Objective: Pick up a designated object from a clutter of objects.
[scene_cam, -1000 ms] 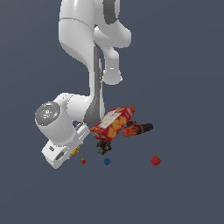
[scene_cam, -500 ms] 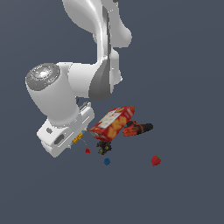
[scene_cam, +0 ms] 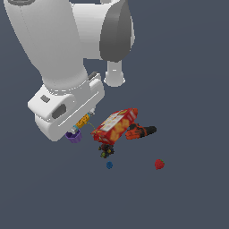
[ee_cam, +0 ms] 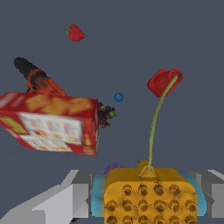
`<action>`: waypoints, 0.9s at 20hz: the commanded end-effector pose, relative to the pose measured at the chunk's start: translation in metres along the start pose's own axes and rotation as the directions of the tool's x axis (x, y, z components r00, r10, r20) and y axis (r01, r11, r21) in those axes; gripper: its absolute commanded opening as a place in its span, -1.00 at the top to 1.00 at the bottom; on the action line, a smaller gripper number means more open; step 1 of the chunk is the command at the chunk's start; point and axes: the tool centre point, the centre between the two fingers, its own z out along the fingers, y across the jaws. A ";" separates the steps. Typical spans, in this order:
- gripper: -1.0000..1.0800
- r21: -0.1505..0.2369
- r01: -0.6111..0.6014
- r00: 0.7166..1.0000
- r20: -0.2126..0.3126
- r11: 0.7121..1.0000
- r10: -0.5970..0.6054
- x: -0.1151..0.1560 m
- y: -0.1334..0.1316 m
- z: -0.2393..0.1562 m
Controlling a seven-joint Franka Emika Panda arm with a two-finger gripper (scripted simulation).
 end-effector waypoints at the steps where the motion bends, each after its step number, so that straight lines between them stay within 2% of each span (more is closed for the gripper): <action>1: 1.00 0.000 0.000 1.000 0.000 1.000 0.000 0.006 -0.007 -0.028; 9: 1.00 0.000 0.000 1.000 -0.001 1.000 0.000 0.022 -0.021 -0.094; 18: 1.00 0.000 -0.001 1.000 -0.001 1.000 0.001 0.029 -0.025 -0.122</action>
